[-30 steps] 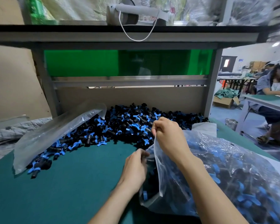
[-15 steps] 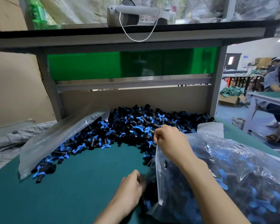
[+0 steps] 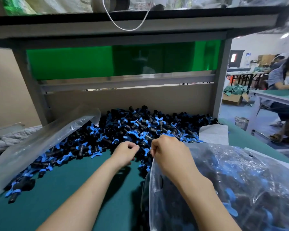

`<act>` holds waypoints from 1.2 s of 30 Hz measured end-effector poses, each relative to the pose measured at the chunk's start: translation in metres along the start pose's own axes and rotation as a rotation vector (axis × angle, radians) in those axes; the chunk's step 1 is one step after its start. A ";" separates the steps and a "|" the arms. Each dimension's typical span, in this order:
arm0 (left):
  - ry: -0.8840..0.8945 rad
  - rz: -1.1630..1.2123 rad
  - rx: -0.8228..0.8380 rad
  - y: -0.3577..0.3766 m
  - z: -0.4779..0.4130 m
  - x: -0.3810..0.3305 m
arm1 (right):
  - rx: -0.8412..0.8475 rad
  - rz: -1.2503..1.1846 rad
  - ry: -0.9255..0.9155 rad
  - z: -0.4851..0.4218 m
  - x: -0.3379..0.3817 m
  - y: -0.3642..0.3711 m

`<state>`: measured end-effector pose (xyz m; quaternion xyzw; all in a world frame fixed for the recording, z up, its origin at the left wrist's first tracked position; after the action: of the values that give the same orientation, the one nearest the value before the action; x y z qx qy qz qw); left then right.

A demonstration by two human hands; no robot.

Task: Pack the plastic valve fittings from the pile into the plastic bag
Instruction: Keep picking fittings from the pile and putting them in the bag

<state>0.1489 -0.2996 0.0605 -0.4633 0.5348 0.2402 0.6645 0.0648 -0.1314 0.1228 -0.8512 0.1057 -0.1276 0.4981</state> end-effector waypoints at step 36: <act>0.192 0.437 -0.227 -0.065 0.104 0.013 | 0.082 0.008 0.001 0.005 0.010 -0.004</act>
<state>0.2569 -0.2411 0.0712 -0.4288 0.6524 0.3916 0.4870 0.0764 -0.1283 0.1252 -0.8296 0.1039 -0.1305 0.5329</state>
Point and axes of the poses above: each hand's wrist, its own z-axis away from the middle knuckle, its own y-axis out of the palm, x = y × z, the point moved 1 cm from there along -z, towards the middle knuckle, and after that the axes turned 12 degrees about z, right-handed, at the moved point
